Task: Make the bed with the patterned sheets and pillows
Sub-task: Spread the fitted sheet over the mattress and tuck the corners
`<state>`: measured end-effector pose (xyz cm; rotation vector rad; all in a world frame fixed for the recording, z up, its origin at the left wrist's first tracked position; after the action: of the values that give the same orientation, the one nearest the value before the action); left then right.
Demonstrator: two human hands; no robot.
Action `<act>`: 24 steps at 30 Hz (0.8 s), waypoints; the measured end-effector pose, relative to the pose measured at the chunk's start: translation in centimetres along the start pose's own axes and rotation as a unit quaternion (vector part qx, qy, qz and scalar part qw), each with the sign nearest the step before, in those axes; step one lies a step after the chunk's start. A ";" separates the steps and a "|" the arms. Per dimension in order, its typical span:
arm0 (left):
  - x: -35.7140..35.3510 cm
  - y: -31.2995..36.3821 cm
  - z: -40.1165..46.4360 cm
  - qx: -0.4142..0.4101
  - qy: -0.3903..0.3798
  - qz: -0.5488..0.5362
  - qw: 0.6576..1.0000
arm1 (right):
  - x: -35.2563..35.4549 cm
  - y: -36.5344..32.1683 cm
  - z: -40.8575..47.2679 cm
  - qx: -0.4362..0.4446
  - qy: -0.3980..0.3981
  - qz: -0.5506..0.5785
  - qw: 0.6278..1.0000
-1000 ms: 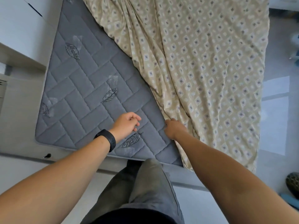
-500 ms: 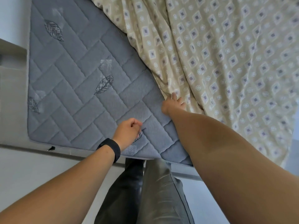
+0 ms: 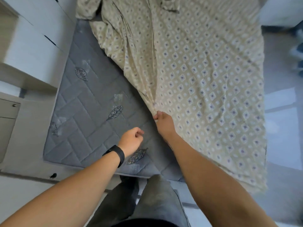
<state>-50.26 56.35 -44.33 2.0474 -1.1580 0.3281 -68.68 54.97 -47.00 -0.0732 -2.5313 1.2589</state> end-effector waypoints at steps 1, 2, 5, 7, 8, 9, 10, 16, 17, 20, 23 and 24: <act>0.9 0.7 -0.6 -0.013 0.010 0.002 1.000 | 0.4 -1.6 -1.1 0.009 0.005 0.019 1.000; 1.5 1.3 -1.0 -0.020 0.017 -0.001 1.000 | 0.9 -2.4 -1.5 0.021 0.016 0.008 1.000; 2.9 2.7 -2.1 -0.036 0.017 -0.010 0.999 | 2.7 -5.2 -2.3 0.066 0.022 -0.077 0.995; 3.4 3.5 -2.9 -0.051 0.002 -0.015 0.999 | 4.3 -6.7 -3.4 0.075 0.039 -0.084 0.993; 3.5 3.9 -3.2 -0.059 -0.009 -0.014 0.998 | 5.5 -7.5 -3.7 0.090 0.066 -0.095 0.989; 3.5 4.0 -3.3 -0.067 -0.023 -0.012 0.997 | 6.5 -8.2 -3.9 0.108 0.086 -0.123 0.983; 3.3 4.4 -3.4 -0.075 -0.035 -0.005 0.997 | 7.5 -8.4 -3.7 0.106 0.099 -0.186 0.972; 1.9 0.6 -5.0 -0.064 -0.106 0.017 0.992 | 13.2 -6.8 -0.3 -0.003 0.114 -0.439 0.891; 1.7 -0.5 -5.2 -0.057 -0.114 0.020 0.992 | 14.3 -6.7 0.4 -0.021 0.118 -0.449 0.886; 1.8 -2.9 -6.0 -0.033 -0.111 0.012 0.993 | 16.2 -6.0 2.2 -0.088 0.126 -0.466 0.871; 2.2 -3.1 -5.7 -0.018 -0.093 0.006 0.996 | 13.9 -3.7 2.8 -0.138 0.079 -0.460 0.874; 2.1 -2.4 -5.1 -0.018 -0.084 0.003 0.996 | 12.6 -2.8 3.0 -0.138 0.057 -0.452 0.879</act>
<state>-46.40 59.42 -40.79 2.0719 -1.2603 0.1387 -81.31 53.24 -43.25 0.8438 -2.1446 0.4912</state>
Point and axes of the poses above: each hand's wrist, its own z-axis towards the middle knuckle, its own x-axis out of the back of the hand, y = z × x, the point moved 10 cm from there along z, towards the middle knuckle, and after that the axes turned 5 degrees about z, right-handed, at the moved point
